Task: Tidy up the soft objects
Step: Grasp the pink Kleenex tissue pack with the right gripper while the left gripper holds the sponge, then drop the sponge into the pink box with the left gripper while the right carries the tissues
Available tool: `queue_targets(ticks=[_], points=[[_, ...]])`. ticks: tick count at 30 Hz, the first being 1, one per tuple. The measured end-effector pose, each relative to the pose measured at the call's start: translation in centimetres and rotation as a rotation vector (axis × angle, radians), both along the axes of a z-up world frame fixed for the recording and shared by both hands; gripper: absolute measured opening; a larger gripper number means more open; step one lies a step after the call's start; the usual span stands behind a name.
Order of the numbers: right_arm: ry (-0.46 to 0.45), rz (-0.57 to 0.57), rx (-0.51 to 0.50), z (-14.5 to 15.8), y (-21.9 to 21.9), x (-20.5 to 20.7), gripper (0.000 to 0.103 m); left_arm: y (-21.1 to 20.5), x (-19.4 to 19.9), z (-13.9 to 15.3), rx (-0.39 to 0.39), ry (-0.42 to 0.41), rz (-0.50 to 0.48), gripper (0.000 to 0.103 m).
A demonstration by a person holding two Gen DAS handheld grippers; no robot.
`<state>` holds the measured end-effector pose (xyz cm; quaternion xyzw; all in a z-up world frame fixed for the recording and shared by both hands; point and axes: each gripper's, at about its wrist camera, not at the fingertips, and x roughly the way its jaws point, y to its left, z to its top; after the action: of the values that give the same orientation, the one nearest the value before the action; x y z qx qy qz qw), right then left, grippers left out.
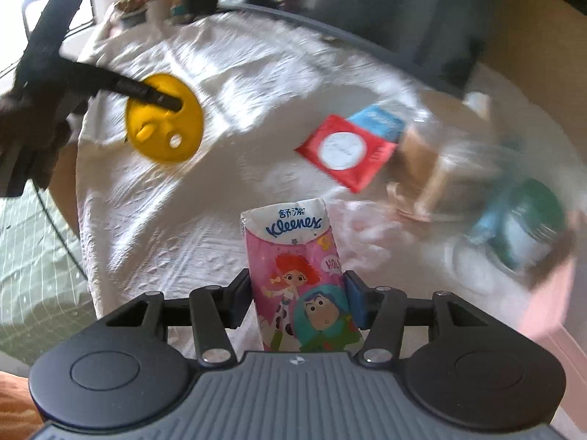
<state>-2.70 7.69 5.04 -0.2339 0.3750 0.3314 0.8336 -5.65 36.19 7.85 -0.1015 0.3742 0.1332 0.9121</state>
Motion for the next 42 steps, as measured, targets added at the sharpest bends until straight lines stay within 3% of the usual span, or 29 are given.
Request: queue_targets(ticks=[6, 14, 20, 24, 29, 32, 34, 38, 40, 42], points=[[-0.056, -0.173, 0.040, 2.2, -6.5, -0.7, 0.052, -6.8, 0.6, 2.3, -0.082, -0.021, -0.246, 0.020], [-0.143, -0.483, 0.071, 3.6, -16.0, -2.2, 0.052, -20.4, 3.5, 3.6, -0.215, -0.002, -0.685, 0.020], [-0.191, -0.635, 0.073, 3.8, -20.6, -4.8, 0.053, -28.1, 6.0, 4.2, -0.240, 0.009, -0.907, 0.020], [-0.227, -0.733, 0.073, 4.3, -23.4, -6.6, 0.053, -31.1, 9.1, 6.7, -0.222, -0.070, -0.956, 0.020], [-0.255, -0.795, 0.074, 5.1, -25.1, -7.5, 0.052, -34.3, 16.0, 10.3, -0.159, -0.192, -0.957, 0.021], [-0.262, -0.805, 0.079, 5.4, -25.5, -7.8, 0.053, -35.8, 20.5, 10.5, -0.192, -0.224, -0.927, 0.021], [-0.255, -0.810, 0.072, 5.2, -25.5, -7.5, 0.053, -37.1, 23.4, 8.6, -0.199, -0.176, -0.892, 0.022], [-0.226, -0.836, 0.040, 4.4, -25.7, -6.5, 0.053, -39.5, 26.0, 1.7, -0.135, 0.045, -0.845, 0.023], [-0.213, -0.845, 0.029, 4.0, -26.0, -6.2, 0.053, -39.3, 25.8, 0.0, -0.140, 0.086, -0.813, 0.024], [-0.195, -0.854, 0.036, 3.7, -26.5, -6.0, 0.053, -37.8, 25.5, -0.3, -0.217, 0.056, -0.750, 0.030]])
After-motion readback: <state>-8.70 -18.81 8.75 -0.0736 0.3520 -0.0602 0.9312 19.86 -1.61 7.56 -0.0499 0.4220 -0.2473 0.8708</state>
